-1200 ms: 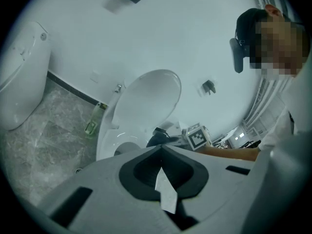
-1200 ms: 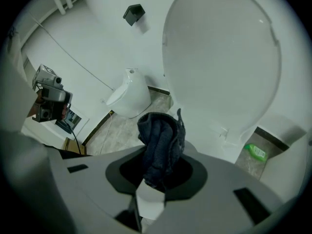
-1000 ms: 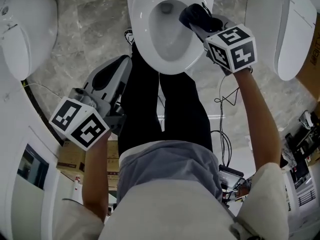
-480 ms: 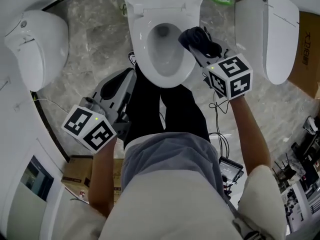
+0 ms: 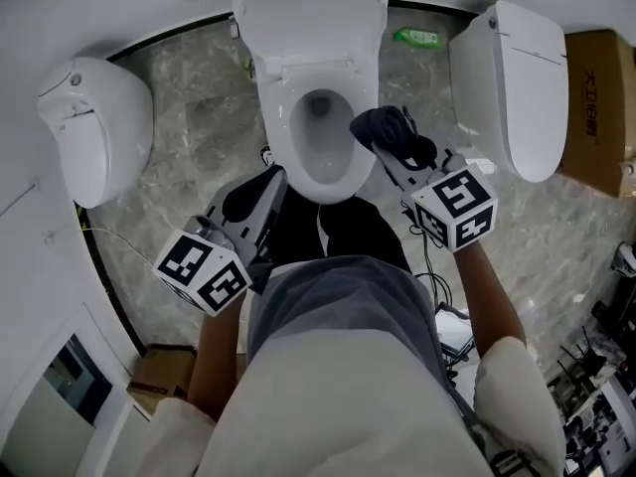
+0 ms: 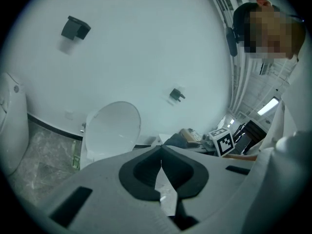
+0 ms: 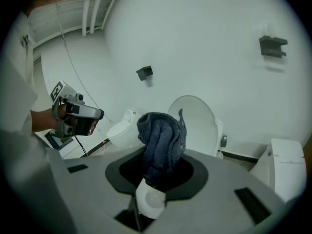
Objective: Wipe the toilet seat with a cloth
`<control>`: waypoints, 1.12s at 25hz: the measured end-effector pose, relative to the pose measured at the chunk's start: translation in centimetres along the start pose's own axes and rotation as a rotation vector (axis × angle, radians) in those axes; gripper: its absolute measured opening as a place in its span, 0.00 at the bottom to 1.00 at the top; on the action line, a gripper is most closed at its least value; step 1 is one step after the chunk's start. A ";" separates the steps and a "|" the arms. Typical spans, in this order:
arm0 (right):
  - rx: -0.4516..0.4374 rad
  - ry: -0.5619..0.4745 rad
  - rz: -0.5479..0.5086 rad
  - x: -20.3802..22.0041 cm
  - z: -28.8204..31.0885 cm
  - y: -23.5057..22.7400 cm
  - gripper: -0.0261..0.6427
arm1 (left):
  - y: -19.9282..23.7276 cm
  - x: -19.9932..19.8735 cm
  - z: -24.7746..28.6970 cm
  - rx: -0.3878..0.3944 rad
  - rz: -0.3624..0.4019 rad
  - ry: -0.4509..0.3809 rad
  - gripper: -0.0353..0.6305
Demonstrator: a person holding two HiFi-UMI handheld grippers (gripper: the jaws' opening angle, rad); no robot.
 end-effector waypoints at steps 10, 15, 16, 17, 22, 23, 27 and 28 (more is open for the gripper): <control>0.067 -0.160 -0.083 -3.1 -7.9 0.1 0.17 | -4.0 -2.3 -1.8 -0.115 0.134 -0.100 0.07; 0.088 -0.205 -0.072 -3.6 -10.8 -0.1 0.17 | -5.1 -4.3 -3.0 -0.158 0.167 -0.188 0.07; 0.094 -0.215 -0.066 -3.6 -11.3 -0.3 0.17 | -5.4 -4.7 -2.9 -0.166 0.179 -0.199 0.07; 0.098 -0.225 -0.059 -3.6 -11.9 -0.7 0.17 | -5.7 -5.0 -2.8 -0.172 0.188 -0.211 0.07; 0.085 -0.257 0.024 -2.7 -14.6 -1.7 0.17 | -7.1 -5.3 -2.9 -0.213 0.244 -0.229 0.07; 0.079 -0.264 0.045 -2.6 -15.2 -1.8 0.17 | -7.3 -5.2 -3.0 -0.220 0.253 -0.226 0.07; 0.093 -0.288 0.085 -2.5 -16.9 -1.8 0.17 | -7.6 -4.6 -3.1 -0.226 0.265 -0.208 0.07; 0.103 -0.289 0.081 -2.4 -17.2 -1.8 0.17 | -7.6 -4.5 -3.1 -0.228 0.264 -0.206 0.07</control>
Point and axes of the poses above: the fingertips, and each gripper's own axes: z forward along the fingers, y to its left, x out of its underside, the point moved 1 cm from there along -z, backward along the fingers, and after that the axes turned 15 degrees about x, right-handed, at the moved point
